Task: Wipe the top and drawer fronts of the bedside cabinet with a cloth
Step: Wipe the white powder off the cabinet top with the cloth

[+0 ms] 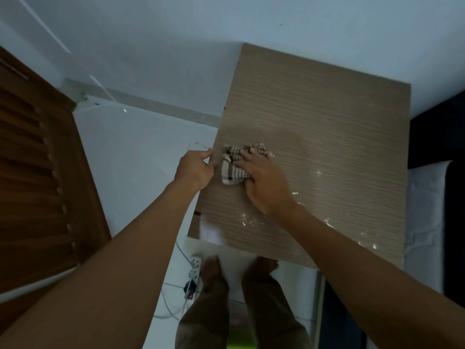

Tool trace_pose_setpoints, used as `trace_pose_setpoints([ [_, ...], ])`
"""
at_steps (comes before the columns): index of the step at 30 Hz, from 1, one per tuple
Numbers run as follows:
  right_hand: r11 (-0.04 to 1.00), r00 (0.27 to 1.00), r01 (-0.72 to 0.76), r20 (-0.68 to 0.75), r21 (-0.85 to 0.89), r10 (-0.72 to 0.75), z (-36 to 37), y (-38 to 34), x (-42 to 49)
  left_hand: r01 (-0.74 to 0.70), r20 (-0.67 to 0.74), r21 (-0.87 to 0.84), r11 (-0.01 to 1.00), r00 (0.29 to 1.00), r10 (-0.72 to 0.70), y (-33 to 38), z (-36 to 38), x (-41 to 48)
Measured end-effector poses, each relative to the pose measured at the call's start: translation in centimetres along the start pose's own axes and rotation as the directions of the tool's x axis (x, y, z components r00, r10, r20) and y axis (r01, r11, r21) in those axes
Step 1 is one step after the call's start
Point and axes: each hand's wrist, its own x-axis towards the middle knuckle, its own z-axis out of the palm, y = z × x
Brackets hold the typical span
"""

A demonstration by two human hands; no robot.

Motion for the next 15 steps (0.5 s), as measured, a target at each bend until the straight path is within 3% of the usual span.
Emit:
trace_pose_setpoints([
  [7, 0.979, 0.974, 0.196, 0.123, -0.055, -0.188, 3.1, -0.3, -9.9, -0.042, 0.033, 0.106, 0.993, 0.999, 0.039, -0.3, 0.0, -0.7],
  [11, 0.967, 0.967, 0.251, 0.065, -0.054, -0.247, 2.5, 0.4, -13.0, -0.09, 0.035, 0.228, 0.969, 0.996, 0.084, -0.6, 0.3, -1.5],
  [15, 0.973, 0.982, 0.161, -0.13, 0.166, -0.14, -0.4, 0.7, -13.2, -0.105, 0.052, 0.277, 0.955, 0.994, 0.094, -0.5, 2.0, -2.9],
])
